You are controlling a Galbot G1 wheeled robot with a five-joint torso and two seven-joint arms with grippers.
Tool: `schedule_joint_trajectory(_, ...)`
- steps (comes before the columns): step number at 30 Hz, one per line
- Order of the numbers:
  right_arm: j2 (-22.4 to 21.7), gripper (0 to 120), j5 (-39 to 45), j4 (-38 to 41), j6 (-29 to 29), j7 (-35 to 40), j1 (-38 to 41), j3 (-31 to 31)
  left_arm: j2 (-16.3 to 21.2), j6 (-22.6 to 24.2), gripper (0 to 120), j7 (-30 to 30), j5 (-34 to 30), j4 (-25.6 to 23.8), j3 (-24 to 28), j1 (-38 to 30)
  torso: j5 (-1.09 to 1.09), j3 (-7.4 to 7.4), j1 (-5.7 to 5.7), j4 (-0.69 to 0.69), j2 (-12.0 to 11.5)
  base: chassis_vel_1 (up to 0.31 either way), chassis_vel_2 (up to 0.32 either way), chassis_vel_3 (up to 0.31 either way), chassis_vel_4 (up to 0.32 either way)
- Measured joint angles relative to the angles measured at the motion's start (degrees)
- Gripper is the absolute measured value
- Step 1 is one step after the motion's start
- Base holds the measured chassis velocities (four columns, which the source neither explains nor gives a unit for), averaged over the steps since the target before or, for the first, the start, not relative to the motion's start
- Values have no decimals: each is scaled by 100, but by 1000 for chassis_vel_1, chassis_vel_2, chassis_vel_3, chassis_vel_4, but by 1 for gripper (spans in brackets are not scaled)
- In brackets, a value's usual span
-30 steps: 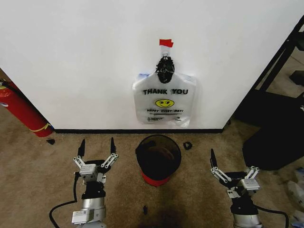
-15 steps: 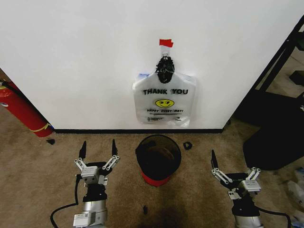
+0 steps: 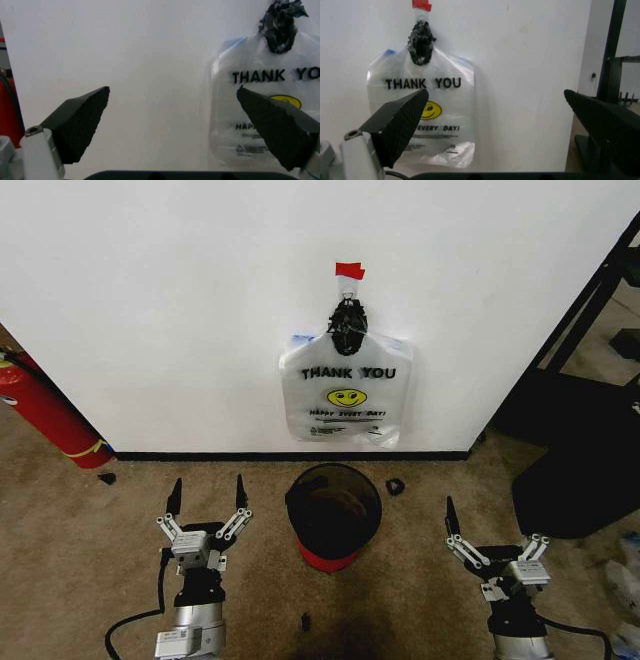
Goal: Pick up the garbage bag from the wall and place it over the trash bin.
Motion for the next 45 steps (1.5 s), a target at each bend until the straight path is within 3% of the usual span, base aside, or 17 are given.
schedule_joint_trajectory(18,19,100,91,-8,197,-130,-21,18,-197,-133,100,32,-70,-113,-16,103,0,0,0,0,0,0,0,0,0)
schedule_joint_trajectory(45,58,100,63,-80,282,-137,-3,51,-161,-43,100,28,-252,-147,16,87,0,0,0,0,0,0,0,0,0)
